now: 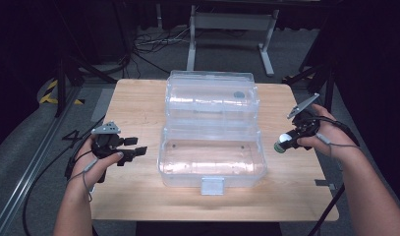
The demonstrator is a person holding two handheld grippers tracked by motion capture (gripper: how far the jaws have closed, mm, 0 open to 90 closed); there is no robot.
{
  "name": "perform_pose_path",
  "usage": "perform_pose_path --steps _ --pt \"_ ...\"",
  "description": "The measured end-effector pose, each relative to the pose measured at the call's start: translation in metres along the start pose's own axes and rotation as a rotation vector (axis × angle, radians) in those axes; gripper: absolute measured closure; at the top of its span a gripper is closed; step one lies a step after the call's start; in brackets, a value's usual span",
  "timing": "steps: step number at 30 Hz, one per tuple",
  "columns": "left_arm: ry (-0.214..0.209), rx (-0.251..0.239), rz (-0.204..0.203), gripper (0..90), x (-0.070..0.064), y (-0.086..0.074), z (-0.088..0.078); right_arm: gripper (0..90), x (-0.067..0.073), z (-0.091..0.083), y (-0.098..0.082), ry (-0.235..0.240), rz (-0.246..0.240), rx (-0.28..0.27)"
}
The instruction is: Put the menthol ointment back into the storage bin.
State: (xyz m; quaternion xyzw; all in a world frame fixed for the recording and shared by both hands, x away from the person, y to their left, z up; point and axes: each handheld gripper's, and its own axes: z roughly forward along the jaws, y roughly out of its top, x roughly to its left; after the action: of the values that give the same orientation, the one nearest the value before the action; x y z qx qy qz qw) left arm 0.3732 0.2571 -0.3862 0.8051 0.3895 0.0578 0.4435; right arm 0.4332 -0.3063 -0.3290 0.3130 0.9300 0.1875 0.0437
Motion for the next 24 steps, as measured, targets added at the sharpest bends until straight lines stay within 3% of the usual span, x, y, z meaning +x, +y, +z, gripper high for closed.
perform_pose_path --steps 24 --pt "-0.006 0.01 -0.001 41.2 0.0 -0.001 0.003 50.3 0.027 -0.026 0.016 0.048 -0.206 -0.01"
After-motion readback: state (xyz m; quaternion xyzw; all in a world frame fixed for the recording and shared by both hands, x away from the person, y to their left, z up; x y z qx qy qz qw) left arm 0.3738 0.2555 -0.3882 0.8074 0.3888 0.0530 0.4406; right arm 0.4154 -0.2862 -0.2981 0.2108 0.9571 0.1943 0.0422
